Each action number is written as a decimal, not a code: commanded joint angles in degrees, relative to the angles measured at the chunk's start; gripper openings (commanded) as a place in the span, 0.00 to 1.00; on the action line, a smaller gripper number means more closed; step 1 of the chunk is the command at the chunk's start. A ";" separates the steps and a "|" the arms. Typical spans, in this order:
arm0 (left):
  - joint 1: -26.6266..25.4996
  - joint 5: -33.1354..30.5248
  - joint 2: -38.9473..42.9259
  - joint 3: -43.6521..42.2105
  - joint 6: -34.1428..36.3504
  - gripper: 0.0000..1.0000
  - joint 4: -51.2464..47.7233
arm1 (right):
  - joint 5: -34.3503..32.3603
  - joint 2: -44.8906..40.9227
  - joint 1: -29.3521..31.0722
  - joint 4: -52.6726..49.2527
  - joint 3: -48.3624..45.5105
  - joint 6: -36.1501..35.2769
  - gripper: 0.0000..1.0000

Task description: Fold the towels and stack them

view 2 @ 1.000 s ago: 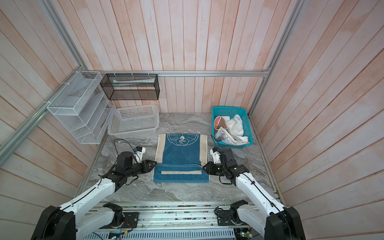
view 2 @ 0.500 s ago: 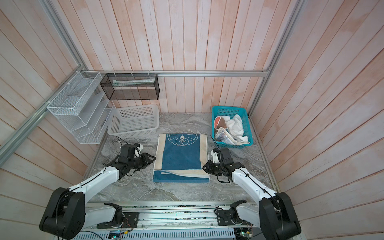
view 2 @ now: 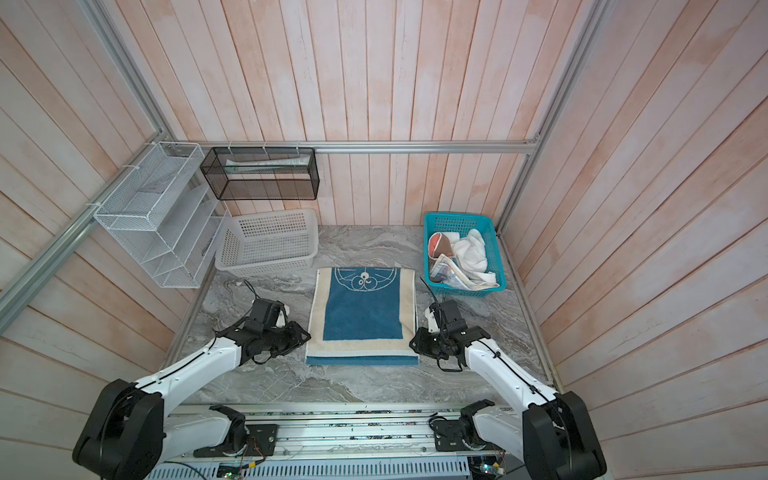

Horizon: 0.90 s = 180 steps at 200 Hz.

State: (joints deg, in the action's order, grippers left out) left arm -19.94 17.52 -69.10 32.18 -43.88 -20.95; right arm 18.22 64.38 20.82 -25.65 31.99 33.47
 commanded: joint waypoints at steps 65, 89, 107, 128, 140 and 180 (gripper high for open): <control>0.43 7.39 -5.52 -2.06 -5.77 0.39 3.27 | -0.96 4.40 0.21 1.05 -1.33 0.85 0.42; 0.37 6.74 -4.83 -2.72 -6.29 0.50 3.09 | -0.95 4.75 0.17 1.95 -0.98 0.56 0.34; 0.38 6.74 -4.89 -3.36 -6.48 0.52 3.77 | -0.90 4.77 0.22 2.76 -1.11 0.23 0.33; 0.38 7.61 -5.73 -3.87 -6.83 0.50 5.62 | -0.66 5.98 0.23 3.24 -0.94 -0.21 0.34; 0.36 7.92 -6.21 -3.77 -6.85 0.46 6.68 | -0.12 6.82 0.33 3.36 -0.96 -0.42 0.34; 0.37 7.76 -5.24 -2.42 -6.43 0.26 5.74 | -0.34 6.49 0.73 3.32 -0.60 -0.69 0.19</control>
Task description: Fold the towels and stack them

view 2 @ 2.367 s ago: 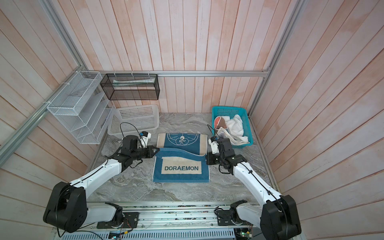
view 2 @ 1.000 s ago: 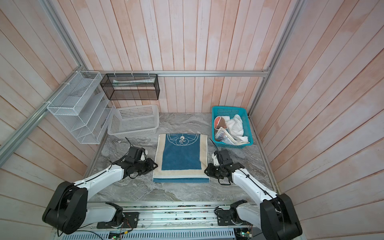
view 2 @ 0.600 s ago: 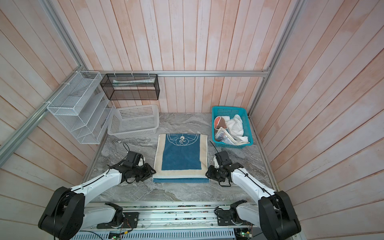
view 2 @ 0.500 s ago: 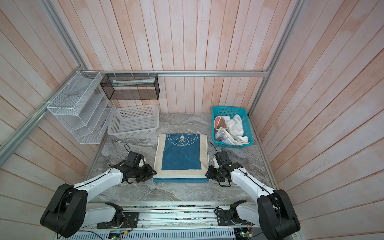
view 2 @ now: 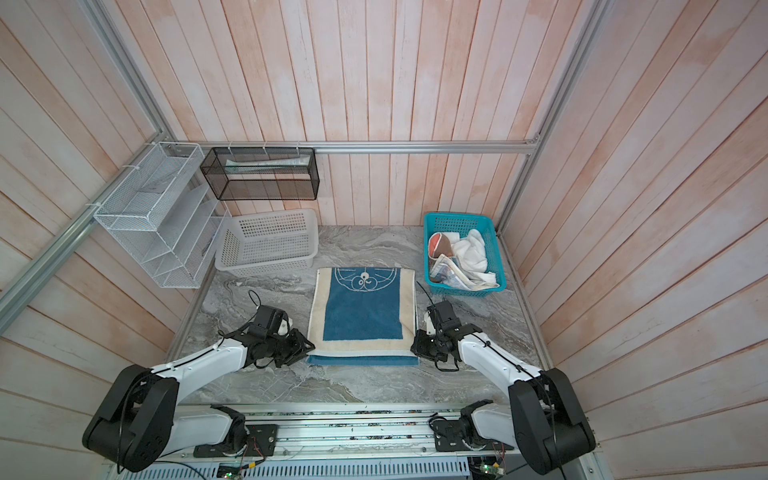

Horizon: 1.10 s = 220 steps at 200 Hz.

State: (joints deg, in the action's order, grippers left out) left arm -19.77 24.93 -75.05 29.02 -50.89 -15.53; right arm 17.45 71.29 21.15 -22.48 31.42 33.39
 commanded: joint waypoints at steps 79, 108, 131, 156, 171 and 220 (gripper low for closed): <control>0.22 -1.06 5.58 3.89 2.55 0.00 -6.21 | -1.40 -4.52 0.52 -5.71 4.66 -1.00 0.00; 0.22 -1.70 8.79 7.39 3.64 0.00 -12.24 | -4.00 -7.91 0.43 -14.20 9.37 -1.56 0.00; 0.20 -2.16 12.58 8.23 3.87 0.00 -16.78 | -4.10 -10.64 0.50 -20.80 10.90 -0.70 0.00; 0.23 0.21 14.08 4.08 2.38 0.00 -15.52 | -3.75 -14.52 0.92 -21.28 6.52 2.09 0.00; 0.10 2.18 13.17 -0.42 0.57 0.00 -10.81 | -2.37 -14.91 1.08 -18.00 2.39 3.27 0.00; -0.12 2.93 6.92 -6.92 -0.19 0.14 -1.61 | -1.58 -7.30 4.01 -10.58 -3.09 4.43 0.13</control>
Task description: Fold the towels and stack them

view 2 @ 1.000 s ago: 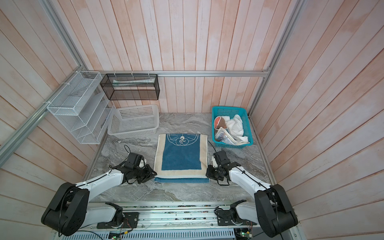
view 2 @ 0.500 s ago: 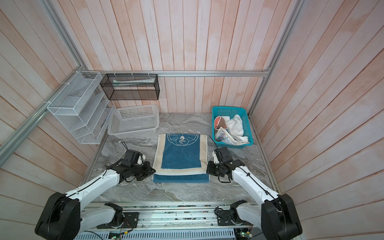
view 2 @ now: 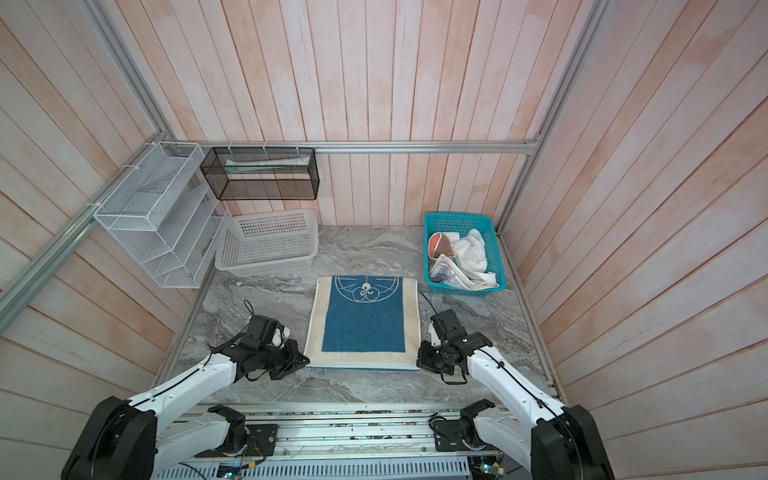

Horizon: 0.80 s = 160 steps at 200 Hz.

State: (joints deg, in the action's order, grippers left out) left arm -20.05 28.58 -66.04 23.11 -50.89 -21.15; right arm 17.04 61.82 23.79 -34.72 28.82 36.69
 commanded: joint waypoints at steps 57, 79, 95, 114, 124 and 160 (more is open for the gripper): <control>0.15 -11.55 1.52 8.54 5.77 0.45 -7.94 | -9.06 1.46 2.23 -5.17 8.83 -1.27 0.39; -0.60 -11.72 -2.07 11.21 7.14 0.40 -5.66 | -7.12 4.38 2.38 -0.83 9.32 -2.10 0.36; -2.29 -11.40 -6.24 12.38 7.30 0.39 -2.70 | -5.36 7.64 4.38 3.36 9.06 -1.93 0.32; -4.64 -11.38 -10.92 12.83 6.91 0.39 1.19 | -4.41 11.97 8.02 8.24 8.61 -1.33 0.27; -5.73 -11.25 -13.03 12.70 6.49 0.39 2.43 | -3.44 14.26 9.44 10.08 8.22 -0.86 0.25; -8.67 -11.75 -14.91 7.65 3.75 0.39 2.89 | -3.66 17.47 14.50 13.54 3.39 1.86 0.17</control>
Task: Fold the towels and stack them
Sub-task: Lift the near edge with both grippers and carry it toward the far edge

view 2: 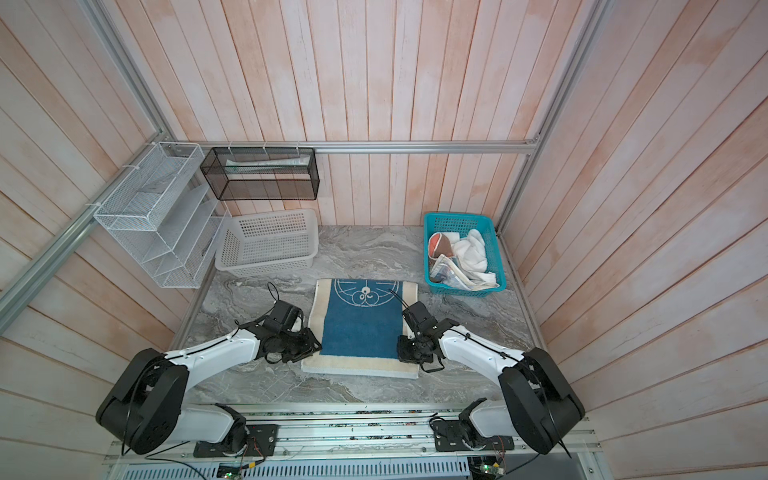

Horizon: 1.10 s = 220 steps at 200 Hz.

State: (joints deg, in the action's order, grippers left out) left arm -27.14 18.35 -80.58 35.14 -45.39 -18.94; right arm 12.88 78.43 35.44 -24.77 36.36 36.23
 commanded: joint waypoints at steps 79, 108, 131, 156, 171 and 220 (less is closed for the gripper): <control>-2.07 -8.67 16.84 -4.49 -2.59 0.45 -13.49 | -5.32 -9.19 2.71 -3.93 4.80 0.24 0.38; 7.78 -2.91 10.21 2.21 4.92 0.50 -5.64 | -5.00 -1.53 -6.86 -0.75 11.75 -8.72 0.43; 11.94 -1.24 0.69 8.04 9.27 0.54 1.63 | -9.05 9.96 -9.15 0.65 20.55 -16.23 0.45; 14.21 1.03 -9.55 13.45 10.84 0.56 7.85 | -14.42 22.63 -9.47 -4.12 32.86 -18.84 0.45; 15.00 1.11 -14.62 16.57 11.09 0.56 10.15 | -17.17 26.78 -9.67 -4.60 36.00 -19.00 0.46; 16.89 2.29 -24.29 21.66 10.16 0.56 16.59 | -18.37 32.18 -12.94 -2.84 37.52 -19.65 0.50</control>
State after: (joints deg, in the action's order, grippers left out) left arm -11.22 18.76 -101.89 54.37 -36.12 -7.86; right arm -3.55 108.68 24.67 -26.30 72.36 18.55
